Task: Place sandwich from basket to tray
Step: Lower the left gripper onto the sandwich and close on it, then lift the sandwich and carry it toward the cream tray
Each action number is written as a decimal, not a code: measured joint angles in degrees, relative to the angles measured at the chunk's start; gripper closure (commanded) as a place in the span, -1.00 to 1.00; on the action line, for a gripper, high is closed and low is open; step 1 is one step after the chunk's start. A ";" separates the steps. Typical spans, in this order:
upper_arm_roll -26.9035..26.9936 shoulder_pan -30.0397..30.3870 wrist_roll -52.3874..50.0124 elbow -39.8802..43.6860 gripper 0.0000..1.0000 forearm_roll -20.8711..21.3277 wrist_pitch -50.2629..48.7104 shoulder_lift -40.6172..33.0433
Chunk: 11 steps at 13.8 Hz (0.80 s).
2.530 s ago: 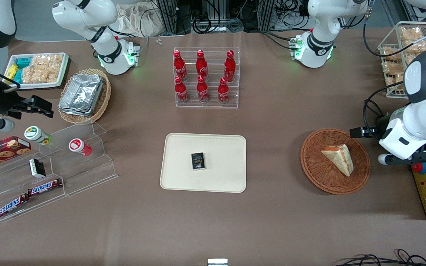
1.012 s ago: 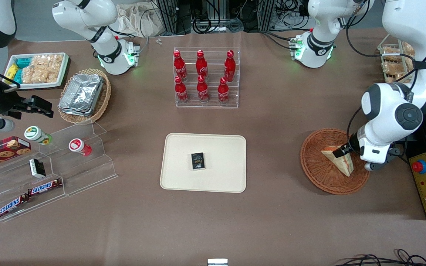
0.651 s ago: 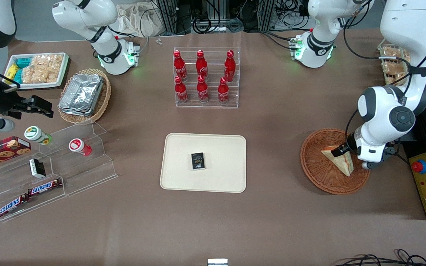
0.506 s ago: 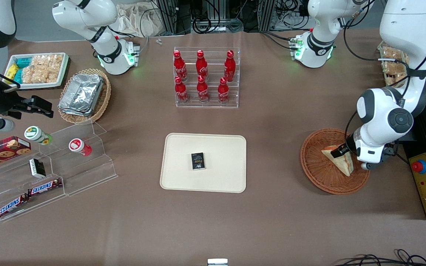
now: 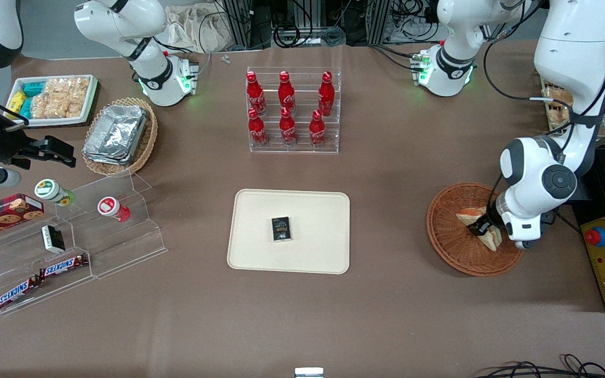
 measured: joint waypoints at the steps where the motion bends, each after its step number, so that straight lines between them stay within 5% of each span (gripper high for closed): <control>1: -0.02 0.00 -0.09 0.29 1.00 0.00 0.00 0.00; 5: -2.11 -0.06 0.04 7.02 1.00 0.01 -8.62 -0.89; 11: -12.84 -0.65 11.86 36.11 1.00 0.02 -45.89 -2.19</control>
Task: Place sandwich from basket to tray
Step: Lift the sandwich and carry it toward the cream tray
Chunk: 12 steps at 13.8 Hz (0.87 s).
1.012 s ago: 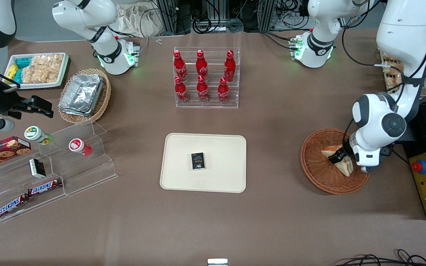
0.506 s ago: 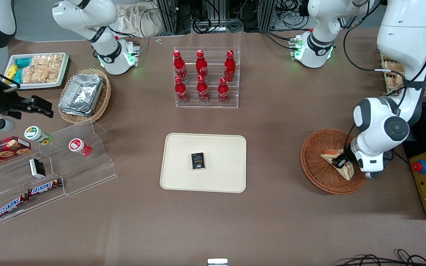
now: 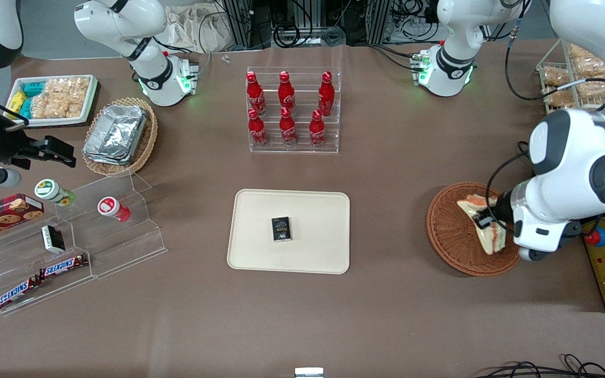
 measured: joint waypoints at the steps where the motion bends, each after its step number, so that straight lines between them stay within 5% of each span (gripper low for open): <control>1: -1.86 -0.96 1.76 2.82 1.00 0.00 -1.43 0.83; 7: -3.61 -18.64 3.11 9.57 1.00 3.83 -1.08 13.13; 12: -3.36 -23.10 -0.68 11.19 1.00 6.64 8.98 24.30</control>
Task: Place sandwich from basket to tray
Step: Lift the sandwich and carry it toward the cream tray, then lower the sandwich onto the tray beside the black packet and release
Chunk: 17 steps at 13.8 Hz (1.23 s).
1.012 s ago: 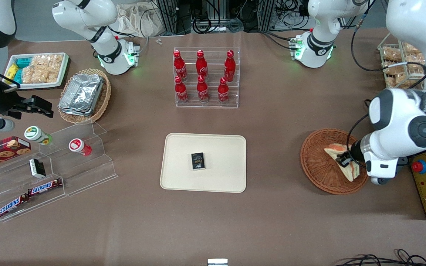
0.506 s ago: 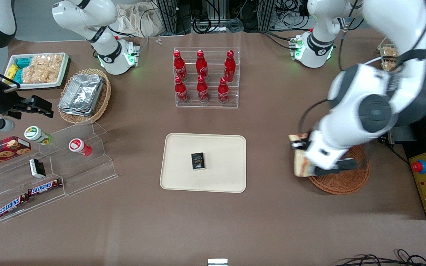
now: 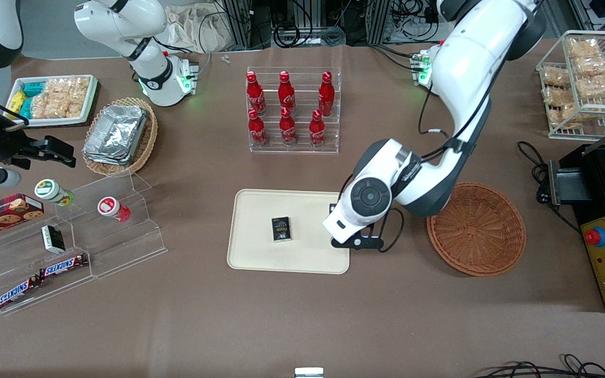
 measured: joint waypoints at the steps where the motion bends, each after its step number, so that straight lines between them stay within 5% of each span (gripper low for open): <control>1: 0.03 -0.39 -1.87 0.08 1.00 2.06 2.42 1.72; 4: 0.04 -1.41 -7.46 0.61 0.91 4.44 8.95 5.46; 7: 0.04 -1.84 -9.74 1.22 0.54 4.48 9.25 6.03; 10: 0.09 -1.96 -11.07 1.42 -0.76 4.49 10.88 6.63; 11: 0.09 -2.21 -11.39 1.42 -0.98 4.50 12.20 7.17; 17: 0.13 -2.81 -12.33 2.21 -0.99 4.90 12.99 7.86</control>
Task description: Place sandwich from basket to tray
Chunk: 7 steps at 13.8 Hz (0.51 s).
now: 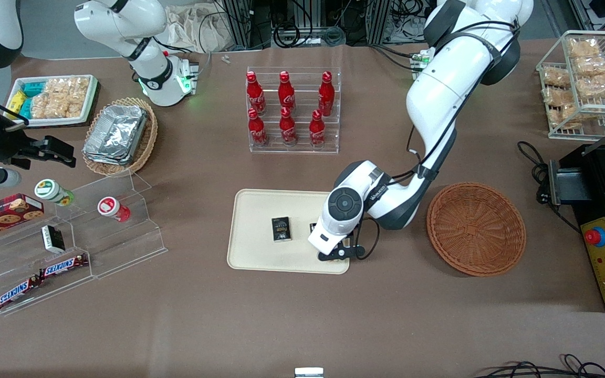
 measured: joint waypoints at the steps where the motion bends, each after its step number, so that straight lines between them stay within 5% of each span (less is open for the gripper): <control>1: 0.06 0.07 -0.02 0.71 -0.99 0.02 -0.78 -0.52; 7: 0.26 8.24 7.00 2.87 -0.99 -2.12 -18.23 -14.68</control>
